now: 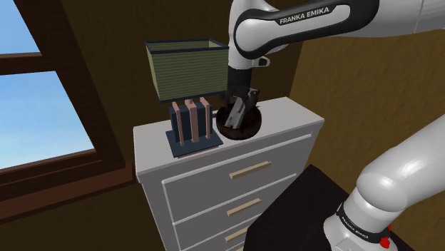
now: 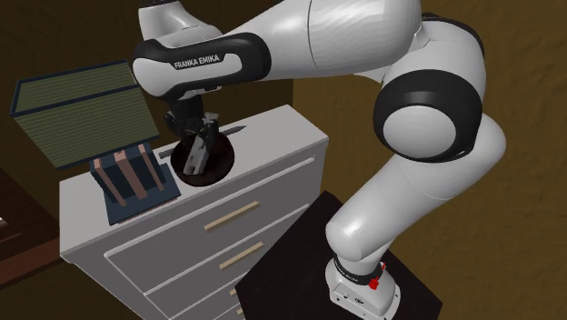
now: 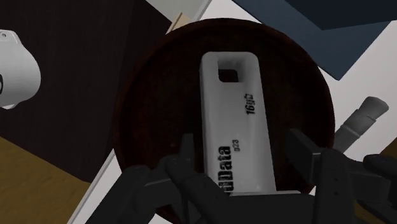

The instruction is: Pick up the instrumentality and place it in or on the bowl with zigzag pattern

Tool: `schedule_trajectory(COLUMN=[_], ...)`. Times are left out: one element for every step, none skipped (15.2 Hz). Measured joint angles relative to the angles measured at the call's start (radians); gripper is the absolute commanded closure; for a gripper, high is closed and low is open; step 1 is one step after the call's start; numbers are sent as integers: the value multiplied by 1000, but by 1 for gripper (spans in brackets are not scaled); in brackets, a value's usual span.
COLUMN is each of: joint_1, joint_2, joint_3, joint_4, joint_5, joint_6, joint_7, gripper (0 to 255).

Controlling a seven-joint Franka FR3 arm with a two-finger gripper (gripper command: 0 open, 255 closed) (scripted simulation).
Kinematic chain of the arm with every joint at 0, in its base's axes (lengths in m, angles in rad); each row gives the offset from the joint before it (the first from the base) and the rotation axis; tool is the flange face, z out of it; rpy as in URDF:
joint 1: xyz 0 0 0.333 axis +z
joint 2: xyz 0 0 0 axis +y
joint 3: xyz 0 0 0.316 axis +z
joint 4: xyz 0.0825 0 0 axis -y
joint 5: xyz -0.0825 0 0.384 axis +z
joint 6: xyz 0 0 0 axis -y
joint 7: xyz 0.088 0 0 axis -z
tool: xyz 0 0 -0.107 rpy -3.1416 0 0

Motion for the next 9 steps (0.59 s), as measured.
schedule_trajectory(joint_1=[0, 0, 0, 0, 0, -1, -2, -4, -5], joint_2=[0, 0, 0, 0, 0, 1, 0, 0, -4], joint_3=[0, 0, 0, 0, 0, -1, -4, -8, -11], joint_4=[0, 0, 0, 0, 0, 15, 42, 71, 97], joint_5=[0, 0, 0, 0, 0, -1, -2, -4, -4], joint_6=[0, 0, 0, 0, 0, -14, -40, -70, -100], joint_7=[0, 0, 0, 0, 0, 0, -1, -2, -3], gripper=[0, 0, 0, 0, 0, 0, 0, 0, 0])
